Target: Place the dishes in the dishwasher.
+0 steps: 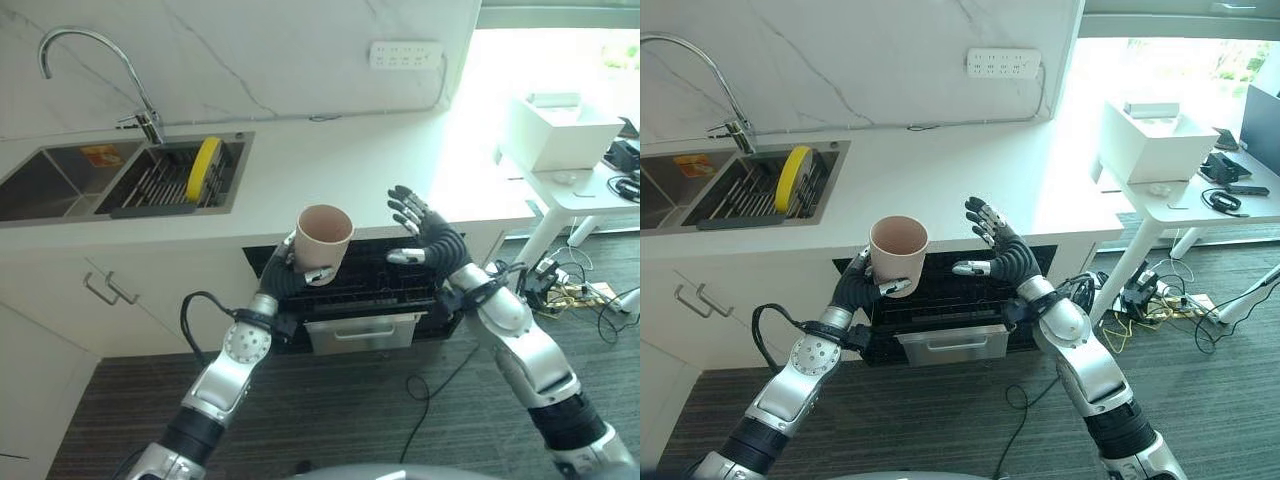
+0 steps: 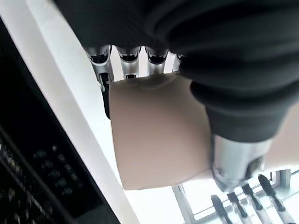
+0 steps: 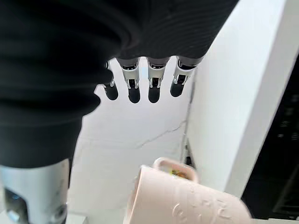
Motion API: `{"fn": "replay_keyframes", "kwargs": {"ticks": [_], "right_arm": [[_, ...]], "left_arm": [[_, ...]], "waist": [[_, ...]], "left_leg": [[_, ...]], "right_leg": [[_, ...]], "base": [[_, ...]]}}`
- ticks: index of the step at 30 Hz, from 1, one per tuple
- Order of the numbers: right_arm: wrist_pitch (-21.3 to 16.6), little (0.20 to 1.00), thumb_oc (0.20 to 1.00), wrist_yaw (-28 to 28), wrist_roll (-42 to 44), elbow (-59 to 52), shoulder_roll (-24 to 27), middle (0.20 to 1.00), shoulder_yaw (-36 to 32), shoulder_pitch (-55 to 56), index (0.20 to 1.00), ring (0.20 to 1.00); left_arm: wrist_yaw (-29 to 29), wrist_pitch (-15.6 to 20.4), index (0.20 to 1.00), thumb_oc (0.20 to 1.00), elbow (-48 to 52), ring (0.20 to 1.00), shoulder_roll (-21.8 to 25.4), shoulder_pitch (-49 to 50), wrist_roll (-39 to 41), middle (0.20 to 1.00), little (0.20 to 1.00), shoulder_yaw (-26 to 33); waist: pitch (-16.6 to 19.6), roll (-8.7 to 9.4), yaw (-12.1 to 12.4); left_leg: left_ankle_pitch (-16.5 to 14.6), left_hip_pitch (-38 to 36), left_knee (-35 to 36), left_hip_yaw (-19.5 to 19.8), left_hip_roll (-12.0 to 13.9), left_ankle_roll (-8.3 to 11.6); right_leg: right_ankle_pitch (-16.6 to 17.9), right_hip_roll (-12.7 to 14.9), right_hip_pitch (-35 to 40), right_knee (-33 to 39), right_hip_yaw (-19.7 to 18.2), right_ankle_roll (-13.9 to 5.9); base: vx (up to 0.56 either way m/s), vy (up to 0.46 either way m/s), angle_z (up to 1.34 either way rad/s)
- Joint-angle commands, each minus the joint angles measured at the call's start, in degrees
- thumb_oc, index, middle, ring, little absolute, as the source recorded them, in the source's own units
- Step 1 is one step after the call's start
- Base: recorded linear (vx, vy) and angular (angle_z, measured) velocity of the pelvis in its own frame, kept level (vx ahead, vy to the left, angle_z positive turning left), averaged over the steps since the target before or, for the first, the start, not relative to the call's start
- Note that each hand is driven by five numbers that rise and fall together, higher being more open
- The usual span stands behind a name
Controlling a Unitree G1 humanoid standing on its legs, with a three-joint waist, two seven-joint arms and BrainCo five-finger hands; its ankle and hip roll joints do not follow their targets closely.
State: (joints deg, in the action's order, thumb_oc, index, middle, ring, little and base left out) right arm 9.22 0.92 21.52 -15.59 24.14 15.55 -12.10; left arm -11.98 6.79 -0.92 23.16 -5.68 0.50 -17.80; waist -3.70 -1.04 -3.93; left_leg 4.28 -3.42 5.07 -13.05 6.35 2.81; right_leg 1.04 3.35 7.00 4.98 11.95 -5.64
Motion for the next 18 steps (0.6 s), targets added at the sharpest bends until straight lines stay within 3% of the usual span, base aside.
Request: {"fn": "replay_keyframes", "kwargs": {"ticks": [1, 9, 18], "right_arm": [[-0.6, 1.0, 1.0, -1.8, 2.6, 0.0, -2.1, 1.0, -1.0, -5.8, 1.0, 1.0], [1.0, 1.0, 1.0, -4.8, 3.4, 1.2, -4.2, 1.0, 0.6, -8.5, 1.0, 1.0], [2.8, 1.0, 1.0, -5.0, 4.1, 2.2, -6.2, 1.0, 2.6, -11.3, 1.0, 1.0]], "left_arm": [[-5.2, 3.4, 0.2, 0.2, 0.7, 0.2, 1.4, -8.0, -5.5, 0.2, 0.2, 0.4], [-10.9, 2.4, 0.2, 0.2, 0.3, 0.2, 1.7, -10.3, -12.7, 0.2, 0.2, -0.8], [-12.1, 1.6, 0.2, 0.2, -0.8, 0.2, 1.0, -12.5, -15.1, 0.2, 0.2, -3.5]], "waist": [[0.5, 1.05, 1.0], [0.8, 1.38, 1.5], [0.8, 1.44, 1.7]], "left_leg": [[-3.1, -3.5, -0.1, -1.4, 5.0, 3.41], [-3.1, -3.5, -0.1, -0.8, 5.0, 3.54], [-3.1, -3.5, -0.1, -0.8, 5.0, 3.65]], "right_leg": [[-0.7, 6.4, 0.4, 0.0, 2.2, -2.62], [-0.7, 6.4, 0.7, 0.0, 2.7, -2.46], [-0.8, 6.4, 0.9, 0.0, 2.9, -2.49]], "base": [[0.0, 0.0, 0.0], [0.0, 0.0, 0.0], [0.0, 0.001, 0.03]]}}
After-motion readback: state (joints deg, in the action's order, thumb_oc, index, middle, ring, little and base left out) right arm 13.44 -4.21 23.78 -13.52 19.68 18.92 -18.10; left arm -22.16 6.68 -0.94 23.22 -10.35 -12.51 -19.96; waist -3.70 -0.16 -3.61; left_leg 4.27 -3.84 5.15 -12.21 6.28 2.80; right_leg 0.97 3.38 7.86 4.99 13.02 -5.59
